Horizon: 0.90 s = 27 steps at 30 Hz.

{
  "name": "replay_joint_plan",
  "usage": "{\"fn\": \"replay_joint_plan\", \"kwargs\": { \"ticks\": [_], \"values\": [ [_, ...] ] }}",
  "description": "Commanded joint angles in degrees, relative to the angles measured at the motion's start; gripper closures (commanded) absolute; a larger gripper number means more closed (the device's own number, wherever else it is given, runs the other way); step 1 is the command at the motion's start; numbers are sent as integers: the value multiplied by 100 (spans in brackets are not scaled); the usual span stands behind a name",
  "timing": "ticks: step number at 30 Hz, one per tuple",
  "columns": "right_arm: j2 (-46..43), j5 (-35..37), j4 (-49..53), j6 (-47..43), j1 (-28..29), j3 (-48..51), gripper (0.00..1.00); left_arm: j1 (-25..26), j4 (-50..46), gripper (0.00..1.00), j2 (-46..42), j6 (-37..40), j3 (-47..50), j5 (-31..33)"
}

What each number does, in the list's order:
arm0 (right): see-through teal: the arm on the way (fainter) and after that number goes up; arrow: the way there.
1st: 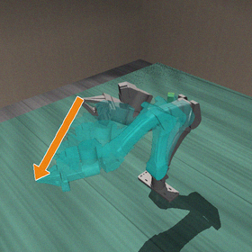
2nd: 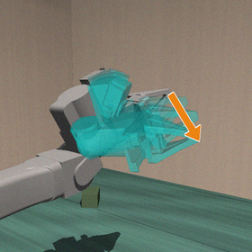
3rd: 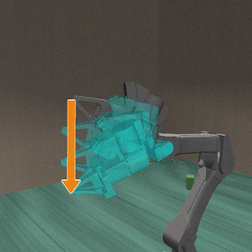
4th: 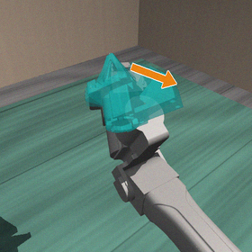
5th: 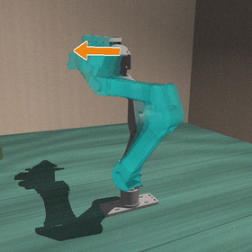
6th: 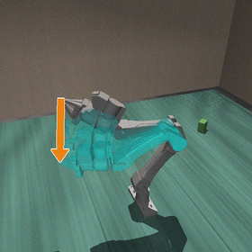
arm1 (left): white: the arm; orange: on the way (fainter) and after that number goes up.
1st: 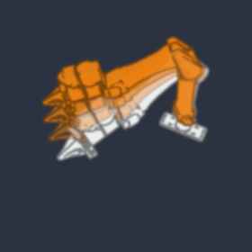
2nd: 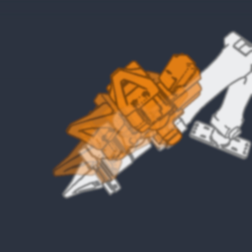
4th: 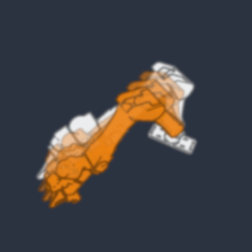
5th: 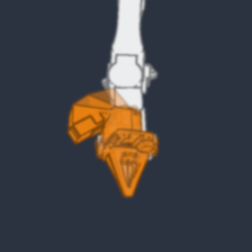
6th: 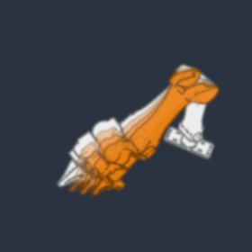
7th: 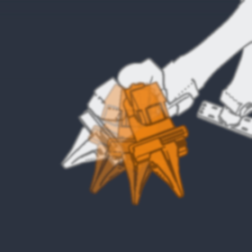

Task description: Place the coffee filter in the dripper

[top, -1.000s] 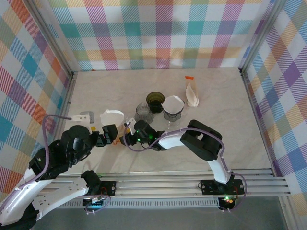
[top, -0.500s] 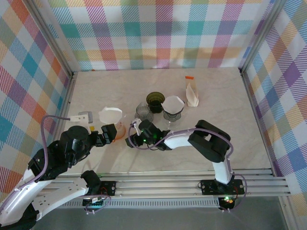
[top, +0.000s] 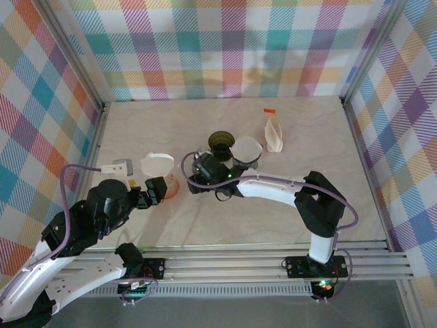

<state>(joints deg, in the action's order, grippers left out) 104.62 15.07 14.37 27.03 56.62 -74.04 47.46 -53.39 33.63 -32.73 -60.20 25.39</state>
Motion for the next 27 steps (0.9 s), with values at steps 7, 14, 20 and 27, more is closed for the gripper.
{"fn": "replay_joint_plan", "kwargs": {
  "ticks": [7,14,20,27],
  "values": [
    [730,340,755,-93,-324,-629,30,-59,171,0,-54,18,115,-41],
    [1075,487,619,-277,-414,-909,39,-58,153,0,-75,2,118,-51],
    [1091,395,561,-401,-413,-872,60,-54,127,0,-83,-23,135,-53],
    [433,234,232,-365,-273,-69,74,-55,168,0,-93,-30,173,-43]
  ]
}}
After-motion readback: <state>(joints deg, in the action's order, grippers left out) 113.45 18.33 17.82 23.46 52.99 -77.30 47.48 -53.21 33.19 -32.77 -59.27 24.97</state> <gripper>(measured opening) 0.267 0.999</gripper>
